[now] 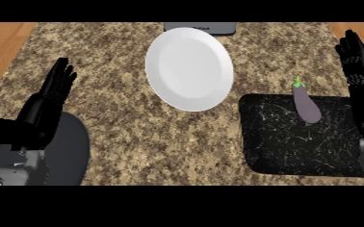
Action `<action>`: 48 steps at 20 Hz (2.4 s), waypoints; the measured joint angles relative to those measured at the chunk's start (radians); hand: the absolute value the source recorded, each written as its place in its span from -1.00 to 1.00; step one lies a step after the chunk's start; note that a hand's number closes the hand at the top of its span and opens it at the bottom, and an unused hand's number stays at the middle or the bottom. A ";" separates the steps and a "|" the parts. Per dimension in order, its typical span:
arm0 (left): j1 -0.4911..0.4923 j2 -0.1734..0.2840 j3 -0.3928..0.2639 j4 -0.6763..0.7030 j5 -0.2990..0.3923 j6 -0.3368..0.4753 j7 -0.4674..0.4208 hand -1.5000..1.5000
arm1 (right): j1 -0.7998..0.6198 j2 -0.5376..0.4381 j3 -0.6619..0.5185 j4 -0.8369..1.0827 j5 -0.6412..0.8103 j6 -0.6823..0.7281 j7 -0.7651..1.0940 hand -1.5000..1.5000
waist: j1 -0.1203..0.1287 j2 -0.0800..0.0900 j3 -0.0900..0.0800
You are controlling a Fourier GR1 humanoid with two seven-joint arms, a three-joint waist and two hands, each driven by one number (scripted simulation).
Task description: Pick the eggplant from the tray and place it in the plate
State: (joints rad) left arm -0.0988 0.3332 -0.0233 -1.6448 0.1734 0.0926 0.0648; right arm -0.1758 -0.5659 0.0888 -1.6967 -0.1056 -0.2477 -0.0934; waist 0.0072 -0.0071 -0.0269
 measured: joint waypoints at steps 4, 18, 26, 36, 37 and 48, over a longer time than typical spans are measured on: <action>-0.037 0.010 -0.009 -0.010 -0.010 -0.019 -0.013 0.00 | -0.052 0.044 0.079 0.083 -0.108 0.133 0.101 1.00 | 0.038 0.019 0.017; -0.161 0.046 -0.011 0.022 -0.027 -0.063 0.025 0.00 | -0.240 0.117 0.225 0.497 -0.198 0.388 0.482 -1.00 | 0.035 0.021 0.026; -0.184 0.024 0.001 0.053 -0.040 -0.072 0.025 0.00 | -0.507 0.071 0.124 0.766 -0.160 0.513 0.462 -1.00 | 0.021 0.015 0.027; -0.210 0.018 -0.008 0.053 -0.043 -0.087 0.032 0.00 | -0.776 -0.061 0.279 0.995 -0.049 0.963 0.673 -1.00 | 0.059 0.027 0.026; -0.218 0.016 -0.005 0.063 -0.043 -0.085 0.031 0.00 | -0.796 -0.070 0.294 1.016 -0.043 1.018 0.685 -1.00 | 0.058 0.029 0.026; -0.231 0.009 0.004 0.084 -0.055 -0.089 0.031 0.00 | -0.911 0.004 0.411 1.248 0.036 1.294 0.708 -1.00 | 0.043 0.024 0.027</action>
State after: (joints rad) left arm -0.3295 0.3420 -0.0191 -1.5605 0.1187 0.0033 0.0954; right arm -1.0868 -0.5618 0.4995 -0.4491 -0.0697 1.0465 0.6147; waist 0.0500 0.0167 0.0003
